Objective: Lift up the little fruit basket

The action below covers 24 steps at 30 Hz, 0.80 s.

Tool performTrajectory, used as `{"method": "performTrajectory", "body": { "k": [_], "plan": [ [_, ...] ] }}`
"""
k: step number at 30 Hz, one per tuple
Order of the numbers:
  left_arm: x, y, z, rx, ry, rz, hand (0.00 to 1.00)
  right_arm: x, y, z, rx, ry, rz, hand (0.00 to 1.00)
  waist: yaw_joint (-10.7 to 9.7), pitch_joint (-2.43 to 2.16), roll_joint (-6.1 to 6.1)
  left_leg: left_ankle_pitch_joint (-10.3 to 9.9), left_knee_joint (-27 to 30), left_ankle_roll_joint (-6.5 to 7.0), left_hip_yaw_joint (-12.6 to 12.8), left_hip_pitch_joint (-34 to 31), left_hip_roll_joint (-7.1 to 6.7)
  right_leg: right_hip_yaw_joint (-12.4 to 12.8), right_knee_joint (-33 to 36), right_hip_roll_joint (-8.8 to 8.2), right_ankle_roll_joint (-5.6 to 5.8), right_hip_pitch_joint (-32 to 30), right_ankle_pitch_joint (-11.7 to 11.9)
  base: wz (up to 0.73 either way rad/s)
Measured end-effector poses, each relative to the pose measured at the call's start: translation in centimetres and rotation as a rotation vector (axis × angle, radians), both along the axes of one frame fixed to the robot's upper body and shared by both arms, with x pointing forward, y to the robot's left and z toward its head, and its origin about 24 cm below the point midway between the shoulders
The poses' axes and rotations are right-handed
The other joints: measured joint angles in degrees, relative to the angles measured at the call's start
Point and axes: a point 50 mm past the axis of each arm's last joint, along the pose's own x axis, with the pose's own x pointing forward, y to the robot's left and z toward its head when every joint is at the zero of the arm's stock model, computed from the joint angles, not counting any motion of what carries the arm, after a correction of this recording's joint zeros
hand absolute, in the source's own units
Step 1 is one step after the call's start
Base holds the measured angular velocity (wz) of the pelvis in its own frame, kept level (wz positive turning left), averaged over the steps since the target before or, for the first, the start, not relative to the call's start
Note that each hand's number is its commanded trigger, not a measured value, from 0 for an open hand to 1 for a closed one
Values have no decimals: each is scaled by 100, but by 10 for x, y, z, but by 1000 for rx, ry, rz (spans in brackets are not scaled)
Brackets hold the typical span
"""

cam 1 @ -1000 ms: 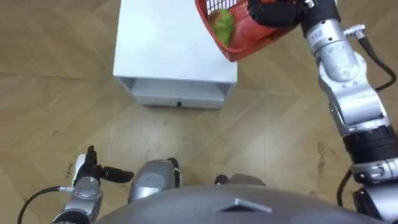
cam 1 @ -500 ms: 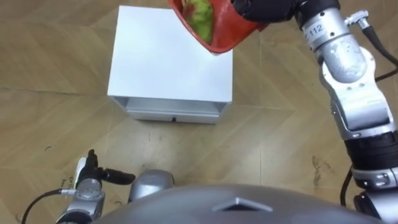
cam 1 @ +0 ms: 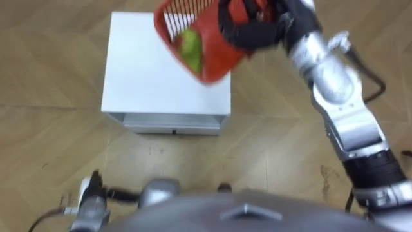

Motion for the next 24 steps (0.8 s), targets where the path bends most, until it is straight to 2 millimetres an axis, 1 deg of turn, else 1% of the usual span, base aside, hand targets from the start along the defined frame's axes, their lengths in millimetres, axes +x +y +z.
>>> {"method": "performTrajectory", "body": {
  "k": [1,3,4,5,6,7,8,10,12,13,15,17,18,19,20,21,23,24],
  "plan": [
    [-3,0,-1,-3,15,3,0,0,2,0,6,4,6,100,18,4,-47,-1,8,3,-8,8,-42,-76,-1,-13,1,15,-1,4],
    [-8,-1,-2,-10,33,7,0,0,1,0,9,5,9,100,28,0,-65,-9,21,18,-12,15,-76,-123,2,-43,7,45,-4,8],
    [-10,-1,-2,-8,43,4,0,0,1,0,6,5,9,100,66,5,-67,-20,56,42,-11,9,-106,-141,14,-71,45,58,-30,5],
    [-11,-1,-2,-9,51,-8,0,0,1,0,-6,2,10,100,118,11,-61,-47,117,85,-6,-37,-156,-139,33,-86,53,66,-87,5],
    [-11,-1,-2,-13,56,-19,0,0,1,0,-15,0,10,100,128,14,-53,-64,145,107,-7,-53,-179,-140,46,-106,55,66,-115,8],
    [-11,-2,-2,-17,63,-43,0,0,0,-1,-34,-2,15,100,155,33,-26,-93,204,137,-15,-82,-212,-147,123,-147,71,55,-166,10],
    [-9,-2,-2,-25,64,-57,0,0,1,-1,-40,2,22,100,161,32,-9,-136,302,162,-26,-154,-256,-166,227,-207,80,-2,-260,11],
    [-9,-1,-2,-27,70,-75,0,0,2,-2,-55,0,23,100,193,39,31,-191,469,195,-44,-245,-285,-184,350,-257,117,-55,-327,10],
    [-7,-1,-2,-36,71,-82,0,0,2,-3,-58,1,22,100,216,41,43,-238,624,230,-49,-339,-309,-207,463,-294,136,-130,-352,7],
    [-7,-1,-2,-42,73,-84,0,0,3,-3,-53,3,21,100,222,51,59,-263,696,259,-67,-390,-335,-224,511,-320,153,-153,-362,11],
    [-7,-1,-2,-52,76,-88,0,0,3,-6,-48,12,17,100,231,53,64,-288,722,300,-70,-415,-380,-237,571,-373,191,-181,-380,8],
    [-9,1,-2,-50,81,-87,0,0,1,-15,-36,50,-5,100,292,48,60,-331,782,363,-74,-438,-433,-238,660,-432,250,-211,-414,0],
    [-9,2,-2,-49,81,-88,0,0,1,-18,-30,62,-14,100,295,47,59,-339,794,375,-73,-447,-444,-238,706,-450,259,-239,-419,0],
    [-8,2,-1,-46,79,-89,0,0,0,-24,-16,92,-29,100,301,41,49,-353,811,400,-63,-464,-473,-239,798,-495,287,-308,-437,-5],
    [-8,2,-1,-46,79,-90,0,0,-2,-32,-18,123,-38,100,315,40,51,-370,830,430,-39,-495,-487,-245,907,-527,289,-374,-438,-6],
    [-8,2,-1,-45,79,-90,0,-1,-4,-35,-22,138,-43,100,327,39,52,-386,860,453,-28,-515,-489,-249,963,-543,290,-408,-439,-5],
    [-8,2,-1,-47,81,-90,0,-2,-10,-51,-40,200,-73,100,316,39,54,-496,1033,528,11,-595,-481,-260,1246,-608,329,-537,-462,-4],
    [-8,2,-1,-46,81,-90,0,-3,-11,-54,-46,216,-79,100,334,42,59,-522,1069,546,19,-606,-481,-250,1334,-615,329,-574,-462,-10]
  ]
}}
